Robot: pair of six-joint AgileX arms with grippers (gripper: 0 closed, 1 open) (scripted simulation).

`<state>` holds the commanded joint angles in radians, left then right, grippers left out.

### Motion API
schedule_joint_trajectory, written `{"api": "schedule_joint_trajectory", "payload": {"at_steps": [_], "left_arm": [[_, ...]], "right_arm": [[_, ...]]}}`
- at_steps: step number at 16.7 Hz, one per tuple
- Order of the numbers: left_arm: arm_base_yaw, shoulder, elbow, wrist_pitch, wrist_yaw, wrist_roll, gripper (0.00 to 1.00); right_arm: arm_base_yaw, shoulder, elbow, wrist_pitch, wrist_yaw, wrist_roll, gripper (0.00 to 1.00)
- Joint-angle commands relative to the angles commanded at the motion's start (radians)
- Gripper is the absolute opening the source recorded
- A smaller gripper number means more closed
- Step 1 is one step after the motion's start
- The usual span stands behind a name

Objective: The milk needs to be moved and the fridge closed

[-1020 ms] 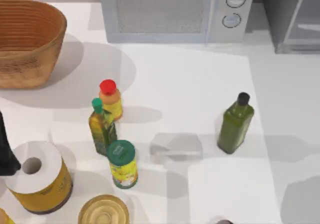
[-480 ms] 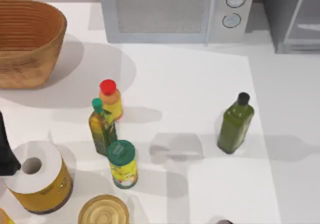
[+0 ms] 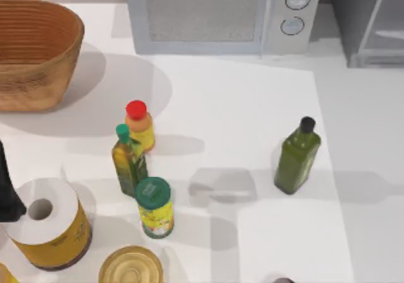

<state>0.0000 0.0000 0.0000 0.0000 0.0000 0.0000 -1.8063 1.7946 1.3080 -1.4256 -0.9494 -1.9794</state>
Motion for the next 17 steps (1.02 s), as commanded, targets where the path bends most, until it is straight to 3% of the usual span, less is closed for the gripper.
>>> {"api": "schedule_joint_trajectory", "payload": {"at_steps": [3,6,17], "left_arm": [[0.0,0.0,0.0,0.0,0.0,0.0,1.0],[0.0,0.0,0.0,0.0,0.0,0.0,1.0],[0.0,0.0,0.0,0.0,0.0,0.0,1.0]], "right_arm": [[0.043,0.012,-0.008,0.052,0.016,0.065,1.0],[0.154,0.021,-0.016,0.182,0.045,0.226,1.0],[0.741,0.035,-0.024,0.942,0.177,1.164,1.0]]}}
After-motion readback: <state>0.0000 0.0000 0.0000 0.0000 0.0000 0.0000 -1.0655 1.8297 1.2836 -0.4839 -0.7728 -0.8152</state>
